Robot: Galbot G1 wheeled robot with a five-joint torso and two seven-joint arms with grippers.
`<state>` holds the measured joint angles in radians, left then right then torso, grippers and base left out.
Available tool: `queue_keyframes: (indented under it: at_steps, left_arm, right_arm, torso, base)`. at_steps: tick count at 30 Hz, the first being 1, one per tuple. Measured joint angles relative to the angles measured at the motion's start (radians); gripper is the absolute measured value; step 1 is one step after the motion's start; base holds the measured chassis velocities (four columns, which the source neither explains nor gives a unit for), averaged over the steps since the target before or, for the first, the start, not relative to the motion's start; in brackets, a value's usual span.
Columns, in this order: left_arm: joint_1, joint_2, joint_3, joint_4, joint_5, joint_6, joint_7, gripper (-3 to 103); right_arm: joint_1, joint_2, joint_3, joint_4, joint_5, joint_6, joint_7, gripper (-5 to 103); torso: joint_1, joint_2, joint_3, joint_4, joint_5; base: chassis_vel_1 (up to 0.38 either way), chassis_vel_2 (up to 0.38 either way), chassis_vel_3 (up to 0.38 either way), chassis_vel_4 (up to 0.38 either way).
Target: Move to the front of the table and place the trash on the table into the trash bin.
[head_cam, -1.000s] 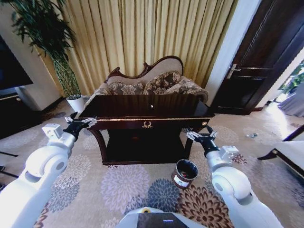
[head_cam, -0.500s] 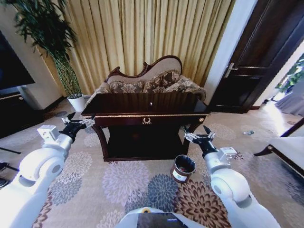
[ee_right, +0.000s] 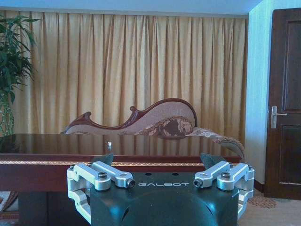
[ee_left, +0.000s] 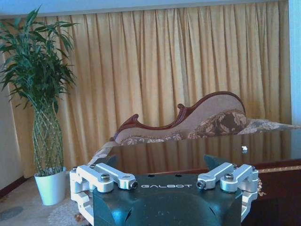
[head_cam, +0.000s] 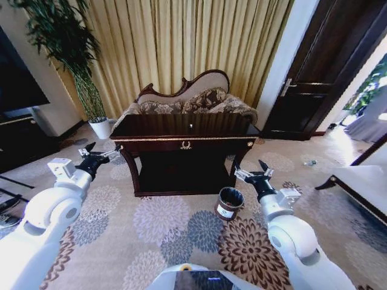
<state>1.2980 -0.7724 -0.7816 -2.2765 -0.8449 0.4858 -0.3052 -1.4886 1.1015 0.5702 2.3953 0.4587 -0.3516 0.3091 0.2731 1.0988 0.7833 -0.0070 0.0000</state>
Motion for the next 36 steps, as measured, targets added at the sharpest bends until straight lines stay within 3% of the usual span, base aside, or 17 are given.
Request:
queue_keyframes:
  at_steps: [36]
  left_arm:
    - [-0.013,-0.001,0.01,0.034,0.004,-0.019,0.009,100]
  right_arm:
    - [-0.006,0.006,0.004,-0.01,-0.021,0.017,-0.004,100]
  torso:
    - [0.0,0.0,0.0,0.0,0.0]
  base:
    - [0.215,-0.204,-0.209,0.205]
